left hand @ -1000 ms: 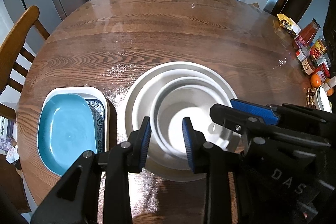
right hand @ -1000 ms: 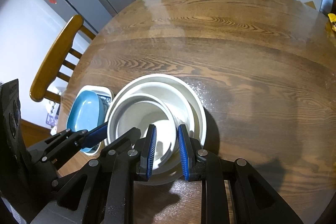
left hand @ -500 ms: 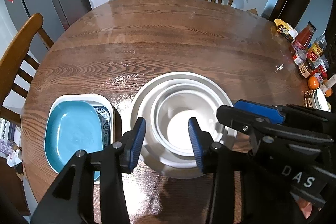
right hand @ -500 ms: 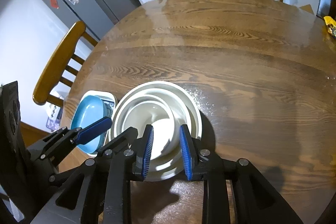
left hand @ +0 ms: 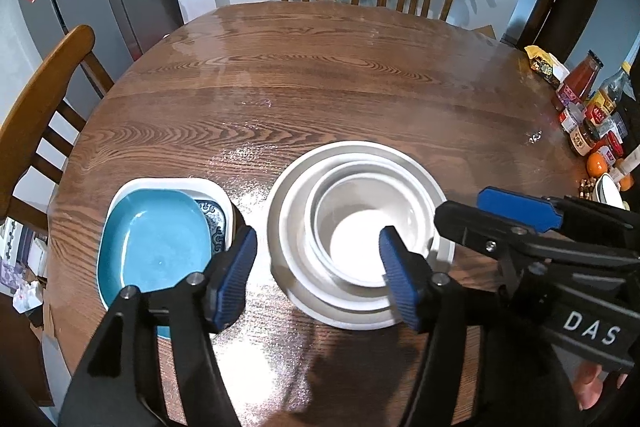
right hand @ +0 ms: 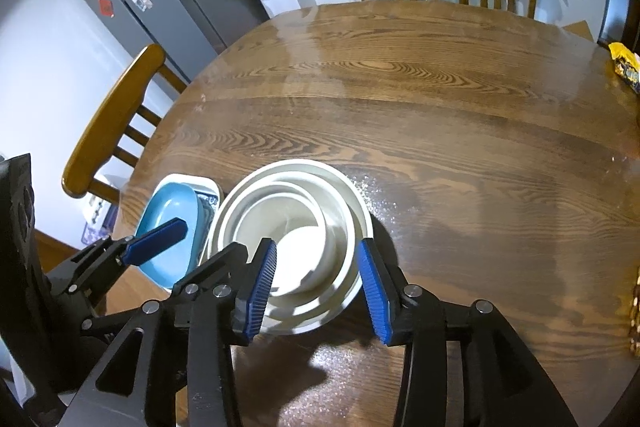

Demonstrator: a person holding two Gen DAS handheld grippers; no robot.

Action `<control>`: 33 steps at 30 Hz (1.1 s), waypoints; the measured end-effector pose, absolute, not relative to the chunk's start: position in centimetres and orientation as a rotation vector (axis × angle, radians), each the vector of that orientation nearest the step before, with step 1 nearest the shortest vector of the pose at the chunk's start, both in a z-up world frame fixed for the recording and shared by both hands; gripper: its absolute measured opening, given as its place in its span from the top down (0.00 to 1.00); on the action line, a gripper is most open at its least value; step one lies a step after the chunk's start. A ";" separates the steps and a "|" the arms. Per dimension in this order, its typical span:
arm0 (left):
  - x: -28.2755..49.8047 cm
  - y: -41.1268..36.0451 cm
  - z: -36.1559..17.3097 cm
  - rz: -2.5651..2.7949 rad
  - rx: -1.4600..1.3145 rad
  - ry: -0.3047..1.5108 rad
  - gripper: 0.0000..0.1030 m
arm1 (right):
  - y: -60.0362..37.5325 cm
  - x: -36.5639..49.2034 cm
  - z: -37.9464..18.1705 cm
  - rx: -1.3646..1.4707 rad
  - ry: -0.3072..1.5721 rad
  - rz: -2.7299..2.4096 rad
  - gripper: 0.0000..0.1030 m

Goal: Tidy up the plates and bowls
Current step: 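Open both grippers and withdraw from the three nested bowls, then move both grippers to the rim of the large white bowl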

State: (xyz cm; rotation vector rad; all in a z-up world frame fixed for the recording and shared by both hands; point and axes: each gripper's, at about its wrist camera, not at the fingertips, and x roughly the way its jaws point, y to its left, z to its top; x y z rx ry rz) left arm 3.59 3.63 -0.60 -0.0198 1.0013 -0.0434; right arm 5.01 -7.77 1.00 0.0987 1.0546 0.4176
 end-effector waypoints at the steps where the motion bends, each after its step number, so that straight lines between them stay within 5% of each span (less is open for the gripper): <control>1: 3.5 3.7 -0.6 -0.041 -0.021 1.002 0.36 | -7.8 4.9 1.0 0.094 1.054 0.415 0.53; 9: 3.1 4.4 -0.7 -0.009 -0.033 1.015 0.23 | -8.0 4.6 1.1 0.080 1.057 0.418 0.43; 22: 2.1 5.9 -0.9 0.019 -0.094 1.059 0.18 | -9.4 4.5 0.8 0.079 1.083 0.393 0.41; 25: 2.0 6.3 -1.3 0.028 -0.124 1.084 0.08 | -9.6 4.6 0.7 0.088 1.088 0.395 0.41; 33: 1.2 8.3 -1.5 0.048 -0.219 1.105 0.08 | -10.0 4.6 0.4 0.096 1.103 0.395 0.42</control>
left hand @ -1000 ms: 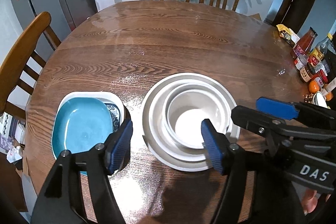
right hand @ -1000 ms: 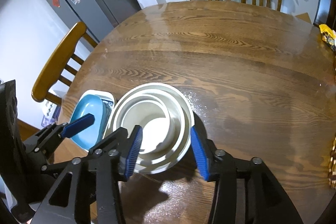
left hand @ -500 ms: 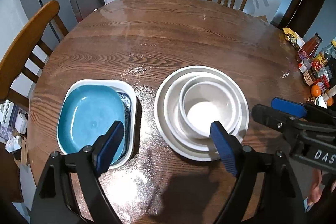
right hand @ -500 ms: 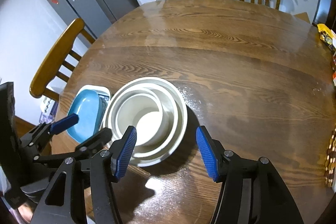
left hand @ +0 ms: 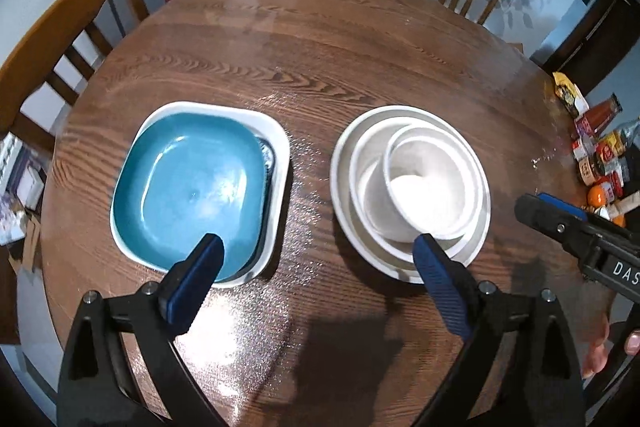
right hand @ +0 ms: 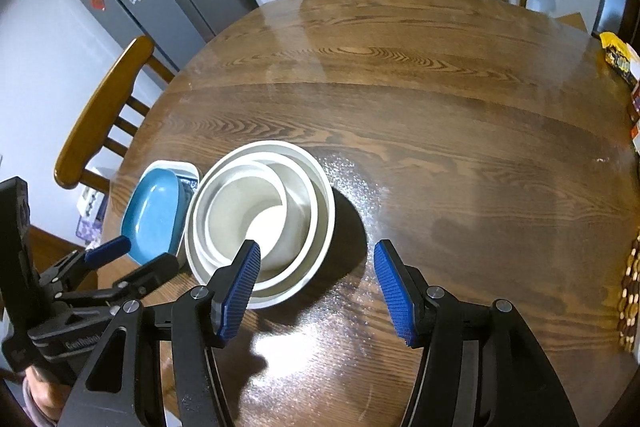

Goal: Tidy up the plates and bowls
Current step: 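Move both grippers to the rim of the large white bowl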

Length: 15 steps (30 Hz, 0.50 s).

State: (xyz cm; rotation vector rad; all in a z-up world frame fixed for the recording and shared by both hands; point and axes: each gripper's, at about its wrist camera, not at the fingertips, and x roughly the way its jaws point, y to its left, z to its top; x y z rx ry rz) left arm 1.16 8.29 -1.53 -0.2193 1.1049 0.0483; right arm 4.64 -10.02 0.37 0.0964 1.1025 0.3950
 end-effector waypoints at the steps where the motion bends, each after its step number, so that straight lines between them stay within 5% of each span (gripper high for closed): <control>1: 1.1 8.6 -1.6 0.054 -0.237 1.107 0.08 | -10.2 4.7 0.3 0.098 1.106 0.393 0.42; 10: 2.0 10.5 -2.9 0.086 -0.405 1.171 0.08 | -11.7 5.6 -1.2 0.145 1.157 0.396 0.42; 15: 2.9 10.5 -2.6 0.118 -0.439 1.169 0.16 | -12.5 6.2 -1.9 0.212 1.160 0.405 0.42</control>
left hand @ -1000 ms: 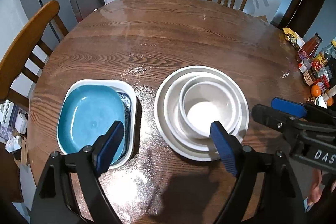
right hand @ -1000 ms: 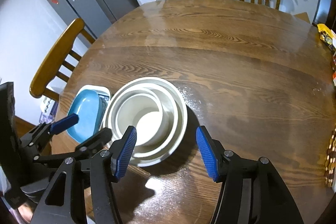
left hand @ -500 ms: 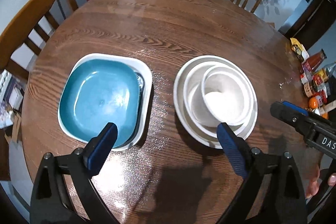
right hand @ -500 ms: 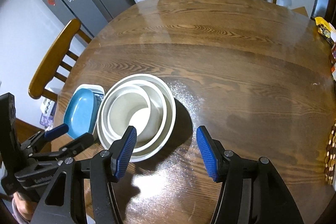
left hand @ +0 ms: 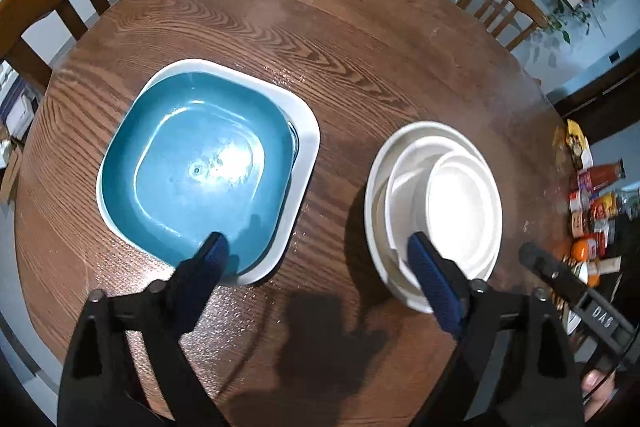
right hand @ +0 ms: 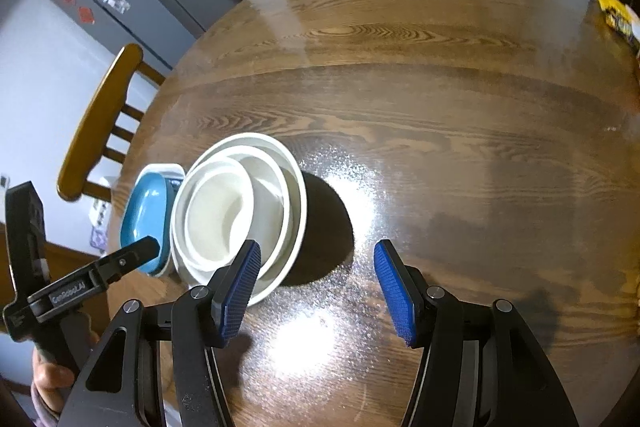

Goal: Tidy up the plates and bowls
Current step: 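Move both grippers to the rim of the large white bowl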

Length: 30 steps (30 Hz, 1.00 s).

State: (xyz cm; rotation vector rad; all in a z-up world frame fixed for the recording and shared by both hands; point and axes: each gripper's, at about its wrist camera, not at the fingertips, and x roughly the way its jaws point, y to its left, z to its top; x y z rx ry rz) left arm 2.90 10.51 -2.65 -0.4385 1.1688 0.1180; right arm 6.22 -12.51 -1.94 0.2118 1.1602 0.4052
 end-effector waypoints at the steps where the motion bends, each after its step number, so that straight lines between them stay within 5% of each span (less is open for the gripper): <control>1: 3.1 10.4 -2.5 0.124 -0.436 1.165 0.16 | -12.6 6.3 -2.1 0.225 1.157 0.408 0.42; 5: 3.6 10.4 -2.3 0.138 -0.429 1.158 0.35 | -12.5 6.8 -2.7 0.258 1.163 0.413 0.42; 15: 4.8 10.3 -2.7 0.122 -0.436 1.175 0.53 | -12.3 7.6 -3.6 0.292 1.189 0.435 0.60; 30: 5.9 10.0 -3.3 0.127 -0.384 1.223 0.53 | -11.3 8.4 -4.2 0.216 1.220 0.378 0.64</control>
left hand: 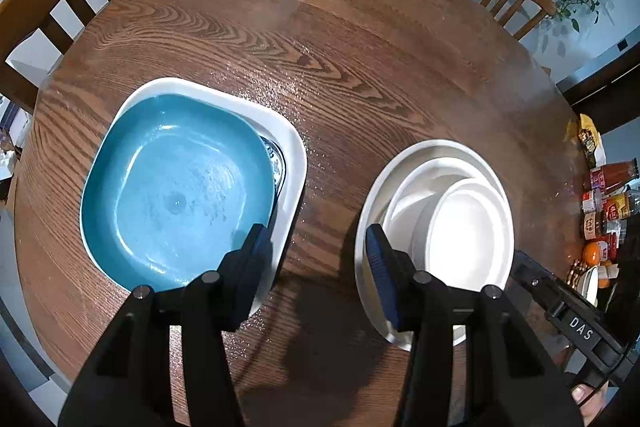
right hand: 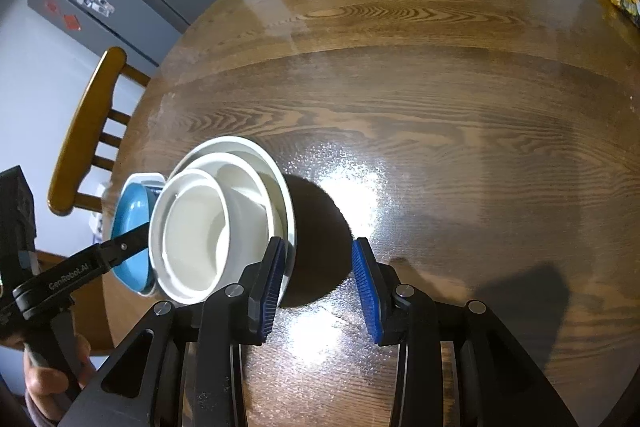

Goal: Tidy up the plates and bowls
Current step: 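Move both grippers to the rim of the large white bowl, then close both grippers on the rim of the large white bowl, then lift the nested bowls with both grippers and carry them over the teal dish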

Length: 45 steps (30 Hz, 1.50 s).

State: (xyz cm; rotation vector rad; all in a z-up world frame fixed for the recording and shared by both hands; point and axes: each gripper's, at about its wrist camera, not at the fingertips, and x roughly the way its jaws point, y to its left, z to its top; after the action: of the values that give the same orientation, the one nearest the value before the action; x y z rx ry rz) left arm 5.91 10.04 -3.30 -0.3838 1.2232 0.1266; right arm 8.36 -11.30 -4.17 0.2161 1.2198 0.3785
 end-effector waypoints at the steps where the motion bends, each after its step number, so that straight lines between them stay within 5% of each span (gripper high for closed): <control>1: 6.0 9.9 -3.4 0.126 -0.379 1.227 0.53 | -11.3 8.4 -4.2 0.217 1.222 0.377 0.64; 7: 6.5 9.5 -4.0 0.125 -0.364 1.244 0.56 | -11.3 8.8 -4.7 0.232 1.244 0.383 0.64; 27: 7.6 7.5 -4.3 0.082 -0.379 1.260 0.99 | -10.7 8.7 -5.5 0.345 1.245 0.428 0.85; 45: 6.9 6.6 -4.1 0.105 -0.302 1.201 0.99 | -10.8 8.0 -5.2 0.381 1.216 0.410 0.90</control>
State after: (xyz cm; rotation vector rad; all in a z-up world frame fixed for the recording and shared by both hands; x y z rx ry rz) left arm 6.93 6.55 -4.14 -0.3021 1.2012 0.1053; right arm 8.01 -10.82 -5.19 0.3810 1.2164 0.4098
